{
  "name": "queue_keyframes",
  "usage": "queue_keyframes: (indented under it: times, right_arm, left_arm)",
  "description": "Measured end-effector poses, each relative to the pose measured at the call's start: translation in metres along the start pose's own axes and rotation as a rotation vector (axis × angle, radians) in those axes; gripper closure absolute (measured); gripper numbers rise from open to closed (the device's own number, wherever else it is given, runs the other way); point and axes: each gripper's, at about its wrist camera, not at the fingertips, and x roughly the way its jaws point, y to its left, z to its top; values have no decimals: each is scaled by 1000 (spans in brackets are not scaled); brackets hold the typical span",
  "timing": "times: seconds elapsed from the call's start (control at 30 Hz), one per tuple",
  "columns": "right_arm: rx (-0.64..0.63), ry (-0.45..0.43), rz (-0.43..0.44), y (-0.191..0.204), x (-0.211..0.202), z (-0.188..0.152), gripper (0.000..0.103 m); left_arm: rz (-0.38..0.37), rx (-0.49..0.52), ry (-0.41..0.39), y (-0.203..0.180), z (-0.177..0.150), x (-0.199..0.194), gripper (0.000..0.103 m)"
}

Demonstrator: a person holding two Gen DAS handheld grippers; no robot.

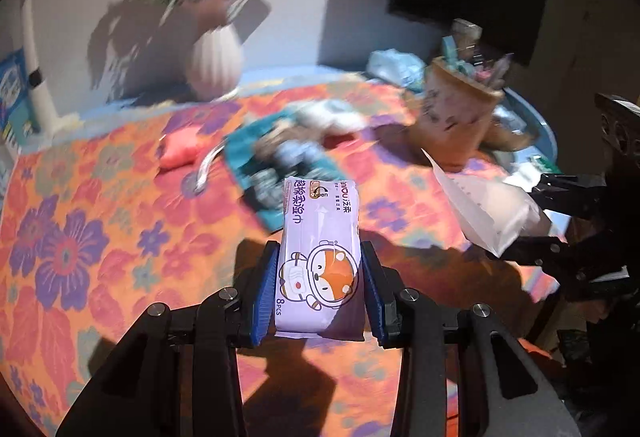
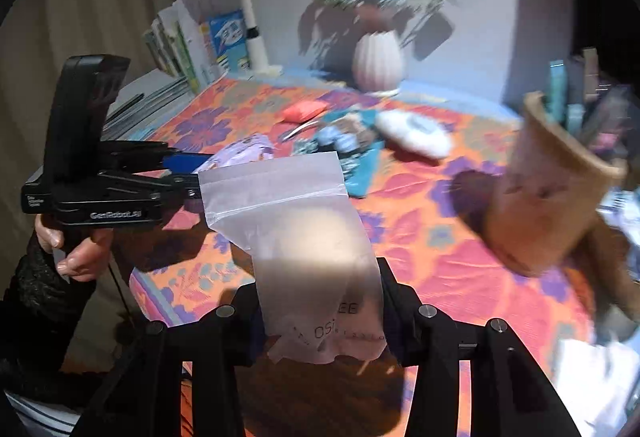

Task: Organize soft objects
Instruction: 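Carry wipes pack and clear bag to the glass bowl and release both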

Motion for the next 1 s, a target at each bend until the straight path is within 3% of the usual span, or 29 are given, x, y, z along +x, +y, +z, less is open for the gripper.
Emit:
queue_keyframes:
  times: [0.4,0.73,1.0]
  right_arm:
    - [58,-62,-210,-61,-86,-26,58]
    - [237,-163,-343,-137,-163,-60,58]
    - [390,-185,-438,-196,-176,-55,58]
  left_arm:
    - [-177,131,-71,-112,40,4,67]
    - [-293,183,-84,-201,83,21,67]
    - [-279,128,-56,-251,141,57,67]
